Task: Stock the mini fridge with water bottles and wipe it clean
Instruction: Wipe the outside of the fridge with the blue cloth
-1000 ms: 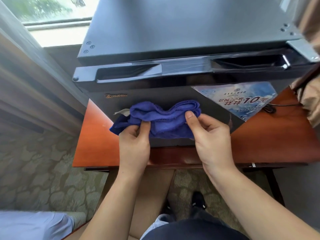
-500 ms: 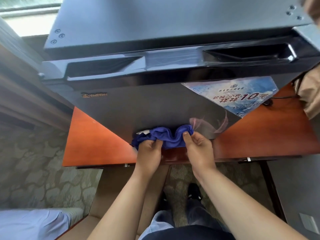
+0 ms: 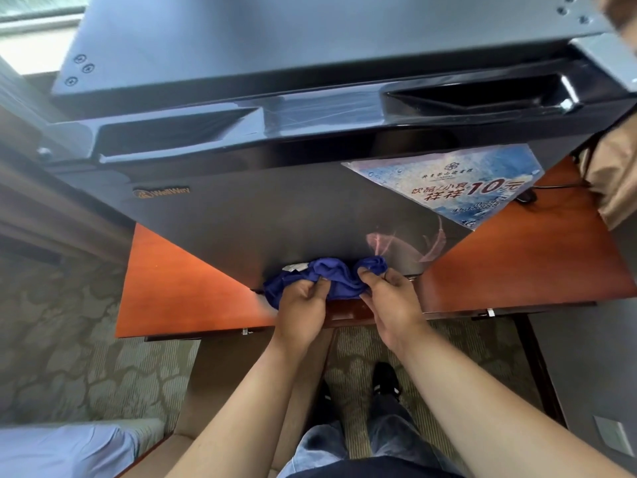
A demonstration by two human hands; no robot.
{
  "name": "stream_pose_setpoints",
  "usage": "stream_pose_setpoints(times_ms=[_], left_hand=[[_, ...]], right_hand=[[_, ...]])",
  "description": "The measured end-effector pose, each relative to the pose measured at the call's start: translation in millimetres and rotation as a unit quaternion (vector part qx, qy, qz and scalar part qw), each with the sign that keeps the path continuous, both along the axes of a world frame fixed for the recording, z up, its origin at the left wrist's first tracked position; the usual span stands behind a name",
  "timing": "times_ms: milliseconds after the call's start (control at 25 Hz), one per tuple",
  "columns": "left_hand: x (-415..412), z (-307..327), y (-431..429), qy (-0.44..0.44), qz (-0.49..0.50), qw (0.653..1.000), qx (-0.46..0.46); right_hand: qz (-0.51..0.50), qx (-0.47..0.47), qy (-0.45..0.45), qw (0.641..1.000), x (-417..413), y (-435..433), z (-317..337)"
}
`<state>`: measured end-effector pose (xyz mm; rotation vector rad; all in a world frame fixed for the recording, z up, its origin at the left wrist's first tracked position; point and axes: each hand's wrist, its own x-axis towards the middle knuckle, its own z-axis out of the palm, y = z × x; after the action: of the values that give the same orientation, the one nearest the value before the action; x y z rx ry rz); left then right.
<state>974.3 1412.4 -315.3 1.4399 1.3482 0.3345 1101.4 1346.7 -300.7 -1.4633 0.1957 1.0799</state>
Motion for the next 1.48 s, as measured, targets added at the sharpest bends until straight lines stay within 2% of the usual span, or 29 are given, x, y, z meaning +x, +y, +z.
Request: stream_pose_setpoints(times_ms=[160,360,520,720,1000,1120,1360,1480], left_hand=[[11.5,53.7,-7.9,-0.056,-0.011,0.996,0.072],[36.8,131.0,-21.7,-0.173,0.015,0.973,0.149],[46.4,159.2,-28.3,-0.205,0.018,0.964,0.17],[55.5,146.8,-33.3,-0.194,0.0,0.972,0.135],[76.5,75.5,-39.5,-0.128,-0.023,0.988,0.085],[80.0,42.5,-39.7,-0.1,-0.041,0.992,0.06],[86.6,-11.7,-40.3,-0.001,-0.049,0.999,0.019],[89.3,-26.0,-39.6,0.033,-0.045,0.998,-0.003]], right_hand=[[-0.019,0.1,-0.047,0.994,10.5,-18.9,62.9],[-0.045,0.208,-0.171,0.962,31.0,-34.4,149.5],[-0.05,0.235,-0.229,0.943,38.9,-39.8,168.0],[-0.078,0.191,-0.205,0.957,46.8,-40.3,144.9],[-0.089,0.129,-0.153,0.976,61.9,-46.3,74.5],[-0.071,0.09,-0.144,0.983,65.7,-48.7,37.4],[-0.038,0.026,-0.034,0.998,77.1,-50.0,-21.8],[-0.008,-0.002,-0.009,1.0,83.2,-48.4,-35.8]])
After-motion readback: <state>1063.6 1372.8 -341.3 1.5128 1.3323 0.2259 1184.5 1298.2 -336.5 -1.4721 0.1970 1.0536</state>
